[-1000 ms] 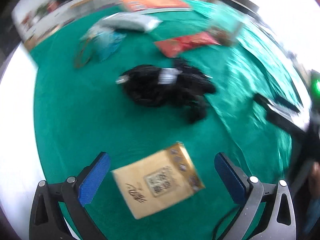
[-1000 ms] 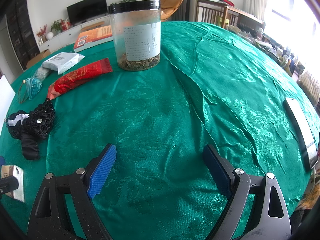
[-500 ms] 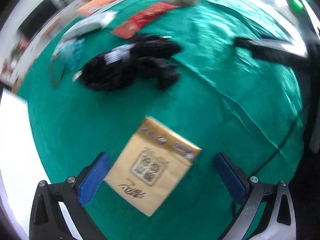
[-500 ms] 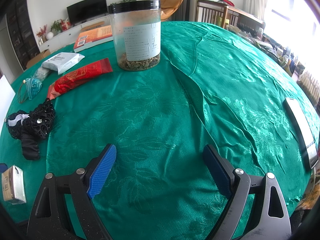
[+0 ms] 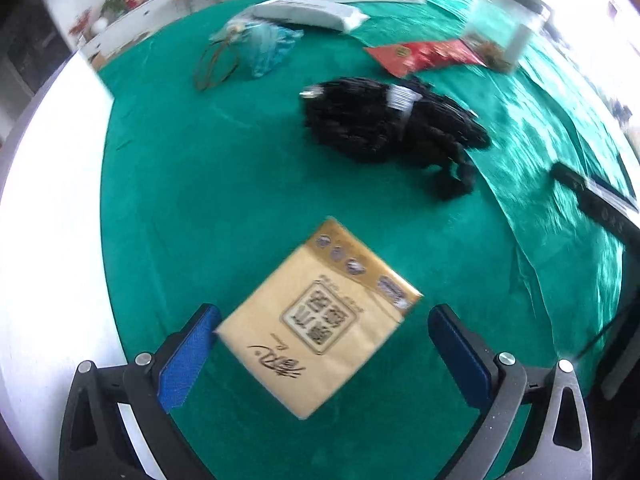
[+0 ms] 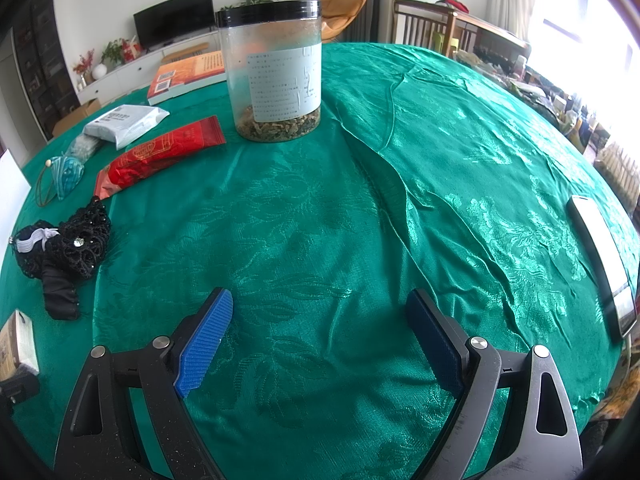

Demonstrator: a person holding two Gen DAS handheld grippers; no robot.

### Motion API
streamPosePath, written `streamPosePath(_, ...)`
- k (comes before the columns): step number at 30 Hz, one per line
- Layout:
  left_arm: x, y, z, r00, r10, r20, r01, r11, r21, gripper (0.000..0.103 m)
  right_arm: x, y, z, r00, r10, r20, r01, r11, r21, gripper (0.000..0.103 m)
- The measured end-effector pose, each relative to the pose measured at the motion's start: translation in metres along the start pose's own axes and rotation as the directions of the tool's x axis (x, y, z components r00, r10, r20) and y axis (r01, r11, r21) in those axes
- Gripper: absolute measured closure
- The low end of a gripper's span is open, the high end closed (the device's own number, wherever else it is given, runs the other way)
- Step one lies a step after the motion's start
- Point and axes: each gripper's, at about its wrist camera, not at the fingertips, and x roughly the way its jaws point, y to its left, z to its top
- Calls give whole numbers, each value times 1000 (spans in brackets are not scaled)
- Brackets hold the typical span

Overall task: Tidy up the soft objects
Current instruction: 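Lower the left gripper around the beige tissue pack and close it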

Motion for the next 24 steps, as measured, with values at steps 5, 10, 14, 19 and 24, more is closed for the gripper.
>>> streamPosePath(5, 2, -14, 0, 1000, 15, 1, -15, 999, 48, 0, 0, 0, 0, 1000, 0, 0, 0, 1000, 0, 13)
streamPosePath(10, 2, 0, -4, 1000, -21, 3, 21, 1000, -20, 0, 0, 0, 0, 1000, 0, 0, 0, 1000, 0, 13)
streamPosePath(14, 6, -7, -9, 999, -15, 30, 16, 999, -30, 0, 0, 0, 0, 1000, 0, 0, 0, 1000, 0, 13)
streamPosePath(19, -3, -8, -35, 997, -9, 72, 12, 999, -43, 0, -1, -1, 0, 1000, 0, 0, 0, 1000, 0, 13)
streamPosePath(24, -7, -9, -49, 995, -6, 101, 11, 998, -57, 0, 0, 0, 0, 1000, 0, 0, 0, 1000, 0, 13)
